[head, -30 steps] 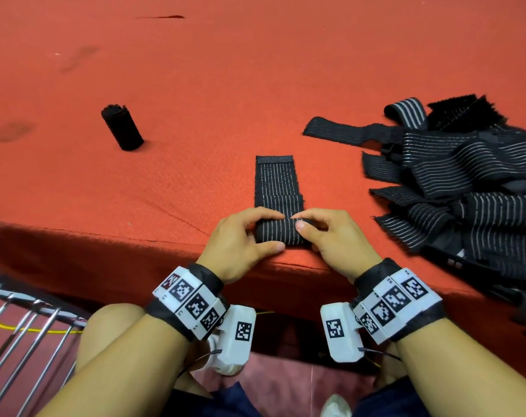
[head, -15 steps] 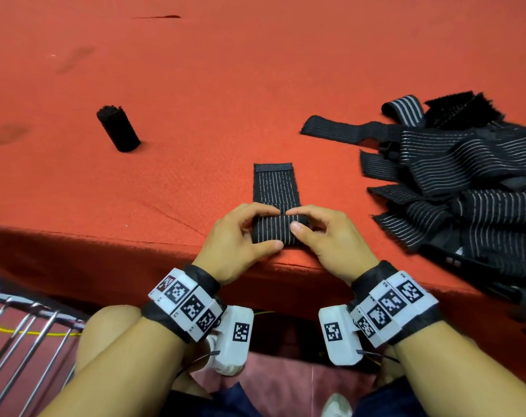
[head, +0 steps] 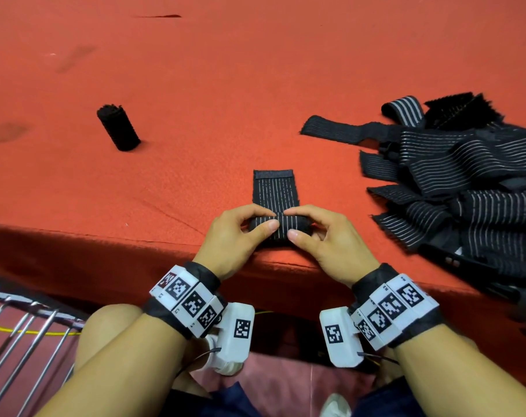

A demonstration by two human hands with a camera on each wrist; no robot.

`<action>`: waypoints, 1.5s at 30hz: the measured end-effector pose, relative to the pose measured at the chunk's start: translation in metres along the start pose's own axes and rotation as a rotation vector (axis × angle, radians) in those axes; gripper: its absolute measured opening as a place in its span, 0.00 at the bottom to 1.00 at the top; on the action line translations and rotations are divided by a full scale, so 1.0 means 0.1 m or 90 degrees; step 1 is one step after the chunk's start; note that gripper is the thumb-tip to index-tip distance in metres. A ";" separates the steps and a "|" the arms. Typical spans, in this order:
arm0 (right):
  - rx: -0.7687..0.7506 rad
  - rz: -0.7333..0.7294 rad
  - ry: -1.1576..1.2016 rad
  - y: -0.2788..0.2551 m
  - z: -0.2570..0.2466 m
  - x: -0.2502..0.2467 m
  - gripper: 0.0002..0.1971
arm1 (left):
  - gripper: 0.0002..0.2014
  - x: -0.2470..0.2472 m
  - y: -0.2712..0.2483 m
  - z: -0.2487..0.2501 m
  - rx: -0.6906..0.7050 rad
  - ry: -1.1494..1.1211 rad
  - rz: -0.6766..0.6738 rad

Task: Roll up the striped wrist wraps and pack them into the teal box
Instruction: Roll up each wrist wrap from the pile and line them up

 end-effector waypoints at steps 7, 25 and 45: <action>0.037 0.011 0.003 0.08 -0.01 0.01 0.07 | 0.22 0.01 -0.05 0.05 0.077 0.044 -0.031; 0.010 0.018 0.022 0.06 -0.04 0.00 0.10 | 0.22 0.02 -0.01 0.03 0.068 0.075 -0.053; 0.019 0.034 0.016 0.06 -0.01 -0.01 0.11 | 0.23 0.00 -0.02 0.04 0.046 0.072 -0.028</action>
Point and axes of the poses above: each hand's wrist, its own y-axis towards the middle knuckle, its own x-axis out of the palm, z = x × y, the point moved 5 cm from there along y, towards the middle knuckle, and after that the axes turned 15 degrees about x, right-handed, at the moved point
